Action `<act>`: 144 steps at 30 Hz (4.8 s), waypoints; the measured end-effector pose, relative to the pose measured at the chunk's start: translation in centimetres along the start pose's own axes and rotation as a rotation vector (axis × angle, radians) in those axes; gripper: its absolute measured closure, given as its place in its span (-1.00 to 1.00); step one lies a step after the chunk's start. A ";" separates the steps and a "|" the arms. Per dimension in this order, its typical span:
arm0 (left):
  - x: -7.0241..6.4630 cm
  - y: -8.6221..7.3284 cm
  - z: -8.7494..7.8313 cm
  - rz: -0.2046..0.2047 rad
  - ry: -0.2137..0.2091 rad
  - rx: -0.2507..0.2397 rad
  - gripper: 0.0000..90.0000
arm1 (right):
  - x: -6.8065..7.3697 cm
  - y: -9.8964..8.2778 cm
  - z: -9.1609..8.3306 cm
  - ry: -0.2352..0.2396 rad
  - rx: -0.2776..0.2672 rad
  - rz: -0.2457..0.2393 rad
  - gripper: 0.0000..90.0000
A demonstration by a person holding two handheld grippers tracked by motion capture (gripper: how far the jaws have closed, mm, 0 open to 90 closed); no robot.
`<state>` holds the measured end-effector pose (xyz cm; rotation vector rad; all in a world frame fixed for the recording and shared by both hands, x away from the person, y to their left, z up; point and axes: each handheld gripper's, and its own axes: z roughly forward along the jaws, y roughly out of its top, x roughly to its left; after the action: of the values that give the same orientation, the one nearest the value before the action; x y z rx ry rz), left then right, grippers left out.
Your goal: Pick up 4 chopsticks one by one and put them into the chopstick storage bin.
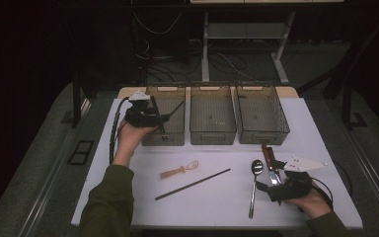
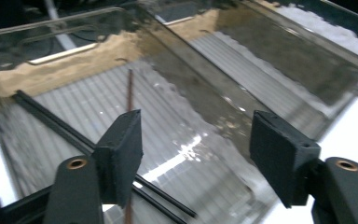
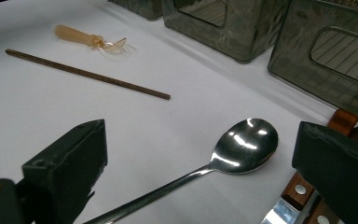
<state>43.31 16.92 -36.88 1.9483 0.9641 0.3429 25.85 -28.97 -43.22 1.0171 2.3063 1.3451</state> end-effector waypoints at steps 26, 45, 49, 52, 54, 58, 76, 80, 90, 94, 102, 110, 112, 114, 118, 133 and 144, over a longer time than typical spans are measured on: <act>-8.0 -4.7 -2.2 0.152 -0.201 -0.009 -0.59 | -0.1 -0.2 0.2 -0.013 0.002 0.008 -0.92; -11.9 -9.0 -2.4 0.220 -0.244 0.050 -0.65 | -0.2 -0.1 0.1 -0.016 -0.002 0.006 -0.92; -12.6 -9.6 -2.3 0.232 -0.256 0.059 -0.54 | -0.2 -0.1 0.1 -0.016 -0.003 0.004 -0.92; -13.1 -10.1 -2.2 0.246 -0.260 0.072 -0.39 | -0.2 -0.1 0.1 -0.016 -0.003 0.006 -0.92; -13.2 -10.4 -2.1 0.255 -0.264 0.083 -0.27 | -0.2 -0.1 0.0 -0.017 -0.003 0.008 -0.92; -13.4 -10.8 -1.7 0.256 -0.291 0.101 0.07 | -0.2 -0.1 0.1 -0.019 -0.002 0.006 -0.92; -13.9 -11.8 0.0 0.280 -0.298 0.209 0.71 | -0.2 -0.1 0.1 -0.018 0.001 0.003 -0.92; -14.0 -11.8 0.3 0.315 -0.274 0.231 0.80 | -0.1 -0.1 0.1 -0.018 0.001 0.000 -0.92; -14.4 -11.7 0.3 0.335 -0.255 0.240 0.87 | -0.1 -0.1 0.2 -0.019 0.004 0.001 -0.92; -14.3 -11.6 0.3 0.334 -0.260 0.248 0.88 | -0.1 -0.1 0.2 -0.018 0.002 -0.001 -0.92; -14.3 -11.3 0.1 0.312 -0.278 0.246 0.88 | -0.2 -0.1 0.1 -0.019 0.001 -0.002 -0.92; -14.1 -10.6 -0.8 0.282 -0.296 0.216 0.88 | -0.2 -0.1 0.1 -0.018 0.000 -0.003 -0.92; -13.9 -10.4 -1.0 0.265 -0.293 0.204 0.88 | -0.2 -0.1 0.1 -0.018 0.000 -0.002 -0.92; -13.6 -10.2 -1.3 0.256 -0.292 0.194 0.88 | -0.2 -0.1 0.1 -0.018 0.000 -0.002 -0.92; -13.1 -10.0 -1.8 0.241 -0.283 0.181 0.88 | -0.2 -0.1 0.1 -0.017 0.001 -0.003 -0.92; -11.2 -9.2 -3.8 0.192 -0.258 0.126 0.88 | -0.2 -0.1 0.1 -0.017 -0.001 0.001 -0.92; -9.8 -8.3 -4.9 0.155 -0.228 0.062 0.88 | -0.3 -0.1 0.2 -0.016 0.003 0.002 -0.92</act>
<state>29.95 15.00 -39.68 2.0730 0.6863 0.1748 26.09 -29.10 -43.46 1.0280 2.2970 1.3292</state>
